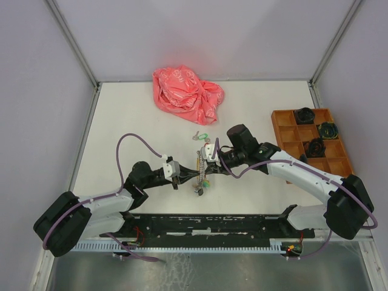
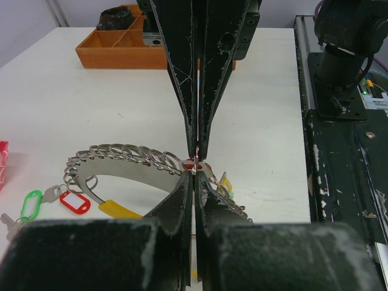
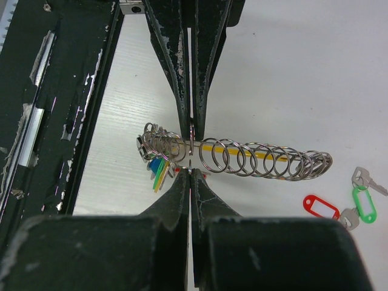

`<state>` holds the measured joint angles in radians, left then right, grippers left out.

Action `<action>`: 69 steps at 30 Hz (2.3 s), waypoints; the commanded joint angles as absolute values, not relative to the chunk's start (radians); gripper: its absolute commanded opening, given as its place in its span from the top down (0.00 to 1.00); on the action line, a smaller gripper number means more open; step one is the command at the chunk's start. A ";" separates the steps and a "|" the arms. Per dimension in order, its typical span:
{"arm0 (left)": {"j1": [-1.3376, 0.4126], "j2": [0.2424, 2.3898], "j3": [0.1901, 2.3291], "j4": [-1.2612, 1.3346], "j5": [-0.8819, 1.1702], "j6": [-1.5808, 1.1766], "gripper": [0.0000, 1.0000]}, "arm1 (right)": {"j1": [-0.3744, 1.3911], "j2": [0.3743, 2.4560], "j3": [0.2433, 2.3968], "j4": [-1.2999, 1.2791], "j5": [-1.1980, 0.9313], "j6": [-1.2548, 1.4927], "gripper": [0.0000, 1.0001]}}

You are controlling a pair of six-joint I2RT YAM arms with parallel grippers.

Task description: Put the keys on the keyring

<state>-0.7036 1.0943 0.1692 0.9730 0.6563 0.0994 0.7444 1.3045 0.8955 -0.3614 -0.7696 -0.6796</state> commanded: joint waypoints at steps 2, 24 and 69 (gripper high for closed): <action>-0.704 1.073 0.207 1.025 0.660 0.149 0.97 | 0.749 1.293 0.938 -0.351 -0.799 -0.695 0.99; -0.704 1.082 0.215 1.022 0.681 0.145 0.97 | 0.749 1.297 0.942 -0.330 -0.825 -0.688 0.99; -0.704 1.088 0.222 1.023 0.707 0.136 0.97 | 0.764 1.280 0.935 -0.280 -0.842 -0.666 0.99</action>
<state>-0.7025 1.0927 0.1715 0.9726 0.6842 0.0994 0.7467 1.3041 0.8955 -0.3489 -0.7864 -0.6678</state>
